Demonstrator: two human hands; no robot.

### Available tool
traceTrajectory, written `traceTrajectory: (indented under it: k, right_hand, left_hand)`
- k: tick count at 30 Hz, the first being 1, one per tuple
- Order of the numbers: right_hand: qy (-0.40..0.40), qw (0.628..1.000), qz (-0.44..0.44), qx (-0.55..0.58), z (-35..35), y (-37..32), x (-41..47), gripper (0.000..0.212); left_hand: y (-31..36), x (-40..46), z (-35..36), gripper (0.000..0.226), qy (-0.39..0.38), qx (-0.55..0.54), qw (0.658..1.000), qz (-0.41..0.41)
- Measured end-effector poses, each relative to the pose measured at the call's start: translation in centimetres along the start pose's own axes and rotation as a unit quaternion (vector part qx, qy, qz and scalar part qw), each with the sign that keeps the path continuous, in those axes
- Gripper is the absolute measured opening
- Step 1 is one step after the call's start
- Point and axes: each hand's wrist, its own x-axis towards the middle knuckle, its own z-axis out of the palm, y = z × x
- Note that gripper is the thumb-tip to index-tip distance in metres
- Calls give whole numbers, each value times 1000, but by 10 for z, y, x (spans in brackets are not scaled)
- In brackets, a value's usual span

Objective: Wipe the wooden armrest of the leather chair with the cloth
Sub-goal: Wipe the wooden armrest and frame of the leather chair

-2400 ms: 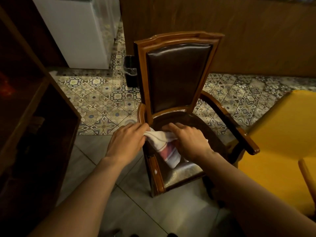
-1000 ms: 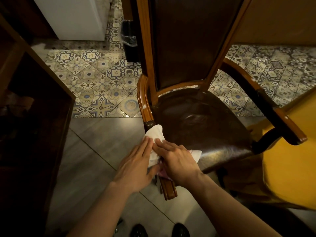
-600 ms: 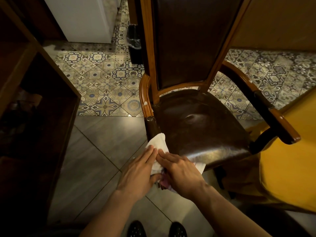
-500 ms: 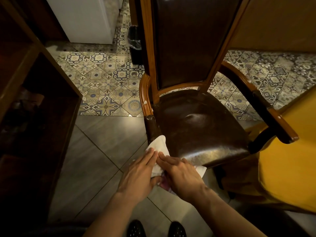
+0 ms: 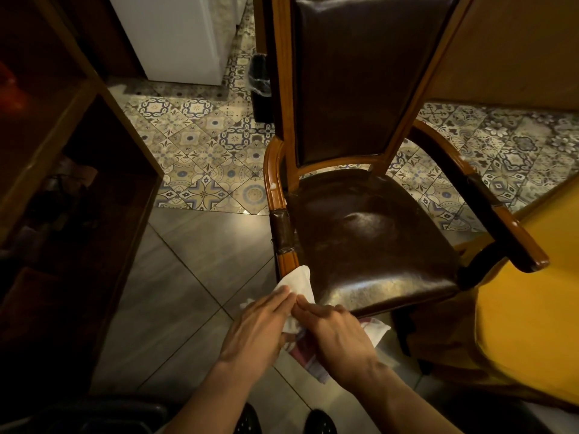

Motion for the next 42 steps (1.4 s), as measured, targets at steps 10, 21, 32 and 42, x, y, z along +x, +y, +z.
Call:
traceTrajectory:
  k: [10,21,32,42]
  right_hand:
    - [-4,1000,-28,-1,-17,11,27,52]
    - [7,1000,-24,19,-29,27,69,50]
    - [-20,992,-72,99,-45,43,71,61]
    - [74,995,-54,30,-81,42,121,48]
  left_hand:
    - [-7,11,-22,71,0,-43,999,-1]
    - [-17,51,-40,66,-8,-49,998,-27]
    - [-12,57,-58,65,-9,-38,999,-11]
    - [-30,100,-96,64,84,5,996,1]
